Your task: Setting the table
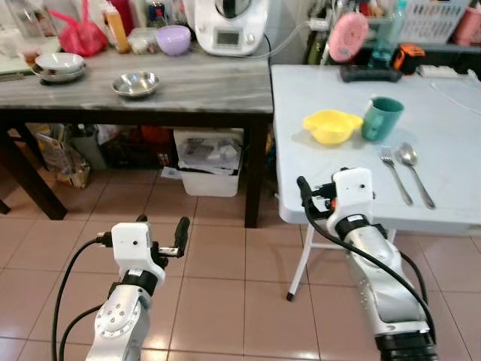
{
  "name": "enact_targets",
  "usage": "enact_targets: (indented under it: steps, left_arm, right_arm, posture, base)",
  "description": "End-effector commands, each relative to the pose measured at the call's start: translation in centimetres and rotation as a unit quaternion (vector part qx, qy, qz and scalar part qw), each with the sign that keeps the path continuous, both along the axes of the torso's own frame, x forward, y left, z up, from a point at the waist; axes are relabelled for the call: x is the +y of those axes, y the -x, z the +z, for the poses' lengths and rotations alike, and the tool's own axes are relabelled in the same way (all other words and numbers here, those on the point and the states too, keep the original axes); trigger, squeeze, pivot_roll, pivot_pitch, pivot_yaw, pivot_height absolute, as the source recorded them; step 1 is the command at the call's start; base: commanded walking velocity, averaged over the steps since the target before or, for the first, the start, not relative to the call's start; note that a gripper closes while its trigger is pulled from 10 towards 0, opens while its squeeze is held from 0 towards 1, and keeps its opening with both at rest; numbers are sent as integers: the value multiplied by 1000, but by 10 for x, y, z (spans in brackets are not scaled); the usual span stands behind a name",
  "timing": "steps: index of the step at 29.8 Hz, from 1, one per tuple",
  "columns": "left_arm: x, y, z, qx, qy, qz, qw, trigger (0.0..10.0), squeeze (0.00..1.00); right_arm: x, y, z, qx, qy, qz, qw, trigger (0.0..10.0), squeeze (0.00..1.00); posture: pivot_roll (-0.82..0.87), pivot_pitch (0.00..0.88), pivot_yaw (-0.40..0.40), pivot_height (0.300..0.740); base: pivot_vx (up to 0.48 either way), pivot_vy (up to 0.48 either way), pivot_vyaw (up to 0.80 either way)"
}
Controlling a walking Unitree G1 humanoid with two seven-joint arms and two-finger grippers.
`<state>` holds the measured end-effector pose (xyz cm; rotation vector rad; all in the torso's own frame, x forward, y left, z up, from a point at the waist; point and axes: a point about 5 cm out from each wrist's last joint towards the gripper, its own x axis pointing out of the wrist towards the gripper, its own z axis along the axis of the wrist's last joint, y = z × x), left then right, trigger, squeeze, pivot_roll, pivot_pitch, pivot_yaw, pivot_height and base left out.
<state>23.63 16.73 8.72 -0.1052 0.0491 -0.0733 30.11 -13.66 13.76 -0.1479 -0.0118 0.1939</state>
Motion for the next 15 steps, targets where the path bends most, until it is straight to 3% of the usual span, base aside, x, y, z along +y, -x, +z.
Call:
enact_targets:
  steps: [1,6,15]
  left_arm:
    - [-2,-1,2,-3,0,-4,1000,10000,0]
    - [-2,-1,2,-2,-2,-4,1000,10000,0]
    - [-1,-2,6,-17,7,-7,1000,10000,0]
  right_arm:
    - [-5,-2,7,-13,5,-5,1000,10000,0]
    - [-5,-1,7,-15,6,-6,1000,10000,0]
    - [-5,0,7,-16,4,-7,1000,10000,0]
  posture:
    - [-125,47,48,740]
    - [-126,50,49,740]
    - [-123,52,54,740]
  base:
    - [0,-480,0]
    - [0,-452,0]
    - [0,0,0]
